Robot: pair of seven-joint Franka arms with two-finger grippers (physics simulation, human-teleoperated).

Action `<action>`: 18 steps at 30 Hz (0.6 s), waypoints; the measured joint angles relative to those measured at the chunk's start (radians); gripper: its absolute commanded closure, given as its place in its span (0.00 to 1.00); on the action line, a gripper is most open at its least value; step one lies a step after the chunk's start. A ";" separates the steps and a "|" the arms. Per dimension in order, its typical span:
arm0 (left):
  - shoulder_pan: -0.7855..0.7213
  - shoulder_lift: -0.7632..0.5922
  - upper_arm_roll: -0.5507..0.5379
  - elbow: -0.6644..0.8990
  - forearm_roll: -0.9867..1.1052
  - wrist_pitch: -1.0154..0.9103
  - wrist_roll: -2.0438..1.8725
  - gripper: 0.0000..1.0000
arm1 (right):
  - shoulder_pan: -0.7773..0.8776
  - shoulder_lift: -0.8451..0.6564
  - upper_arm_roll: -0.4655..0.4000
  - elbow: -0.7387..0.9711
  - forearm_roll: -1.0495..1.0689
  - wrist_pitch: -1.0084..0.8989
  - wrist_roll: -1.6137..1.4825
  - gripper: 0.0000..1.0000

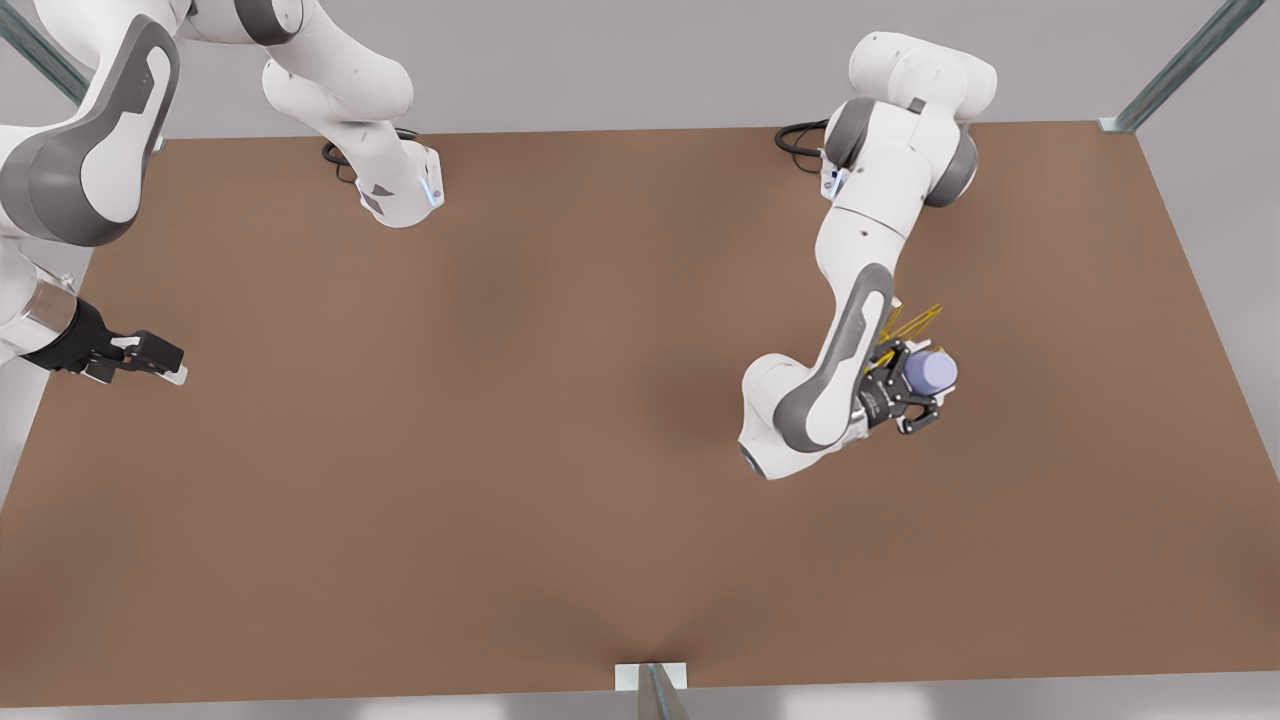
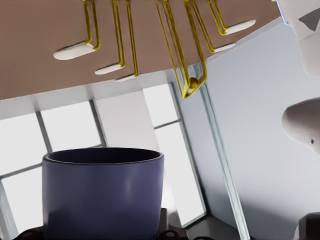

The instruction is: Place the cup on the cup holder

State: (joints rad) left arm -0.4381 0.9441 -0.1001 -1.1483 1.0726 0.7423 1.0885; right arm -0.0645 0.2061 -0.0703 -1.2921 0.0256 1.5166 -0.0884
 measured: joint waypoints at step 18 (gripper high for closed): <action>0.003 0.084 0.000 0.044 0.036 0.051 0.025 0.22 | 0.002 0.001 0.000 0.000 0.000 0.001 0.001 0.00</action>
State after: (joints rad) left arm -0.4355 1.0277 -0.1002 -1.1045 1.1089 0.7929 1.1138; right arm -0.0628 0.2066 -0.0703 -1.2921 0.0254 1.5175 -0.0878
